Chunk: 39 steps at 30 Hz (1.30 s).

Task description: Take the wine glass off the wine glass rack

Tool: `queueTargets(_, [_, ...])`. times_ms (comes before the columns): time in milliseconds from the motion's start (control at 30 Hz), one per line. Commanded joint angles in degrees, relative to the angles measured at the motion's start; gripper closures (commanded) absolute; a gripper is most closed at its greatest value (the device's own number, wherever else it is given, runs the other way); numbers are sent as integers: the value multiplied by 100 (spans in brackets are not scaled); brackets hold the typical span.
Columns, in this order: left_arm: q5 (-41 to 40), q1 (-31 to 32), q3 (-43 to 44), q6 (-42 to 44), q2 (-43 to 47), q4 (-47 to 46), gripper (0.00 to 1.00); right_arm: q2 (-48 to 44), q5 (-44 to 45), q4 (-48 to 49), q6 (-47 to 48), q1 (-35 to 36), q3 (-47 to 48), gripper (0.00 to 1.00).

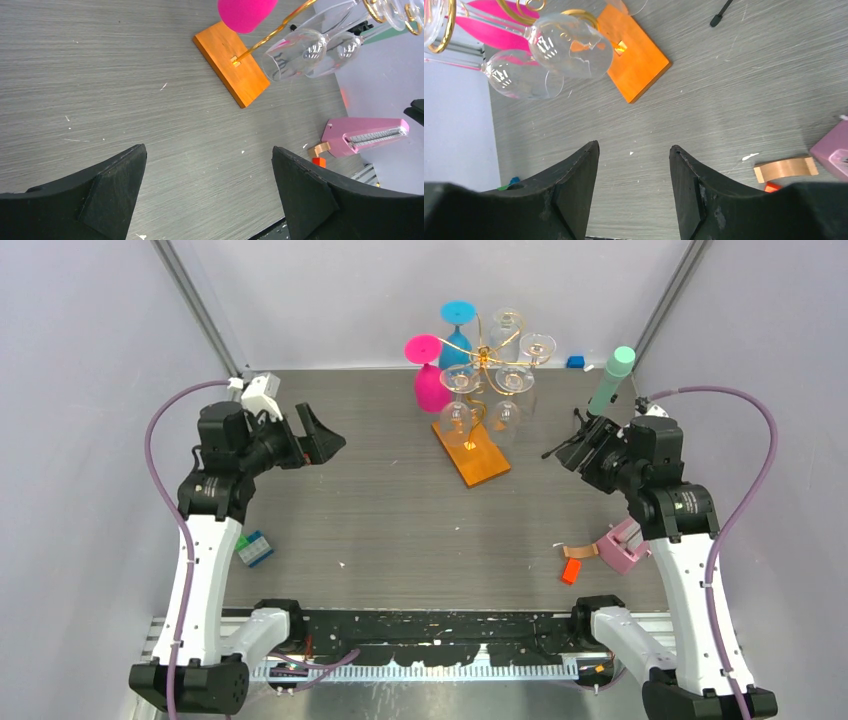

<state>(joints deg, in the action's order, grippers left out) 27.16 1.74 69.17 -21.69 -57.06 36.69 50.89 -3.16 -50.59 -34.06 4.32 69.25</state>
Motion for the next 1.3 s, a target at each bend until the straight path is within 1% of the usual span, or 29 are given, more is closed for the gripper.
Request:
queueTargets(0, [264, -5, -110, -29, 338, -330, 0, -70, -719, 392, -287, -10, -98, 40])
queueTargets(133, [429, -3, -297, -87, 376, -479, 0, -157, -1310, 730, -617, -10, -208, 40])
queueTargets(200, [469, -2, -407, -159, 372, -582, 0, -229, -1666, 1003, -857, -10, -282, 38])
queueTargets(300, [475, -1, -659, -261, 419, -838, 0, -422, -2150, 1704, -1321, -10, -529, 34])
queueTargets(400, [465, -4, -949, -357, 549, -1181, 0, -658, -2281, 2518, -2150, -14, -844, 31])
queueTargets(433, [439, -6, -1039, -407, 610, -1330, 0, -690, -2227, 2943, -2533, -12, -980, 31])
queueTargets(500, [402, 1, -1204, -524, 690, -1639, 0, -722, -2057, 3408, -3109, -10, -1095, 31])
queueTargets(633, [421, -6, -1391, -693, 703, -2073, 0, -514, -1605, 3644, -3655, 51, -966, 31])
queueTargets(767, [561, -3, -1290, -665, 608, -2000, 0, -168, -1463, 3964, -4010, 103, -859, 31])
queueTargets(933, [607, 2, -1331, -463, 569, -2090, 0, 321, -1264, 4282, -4099, 301, -710, 31])
queueTargets(1067, [598, 13, -1309, -496, 475, -2168, 0, 575, -1005, 4347, -4070, 358, -634, 32])
queueTargets(1267, [556, 20, -1438, -485, 593, -2147, 0, 868, -610, 4374, -3892, 386, -453, 37])
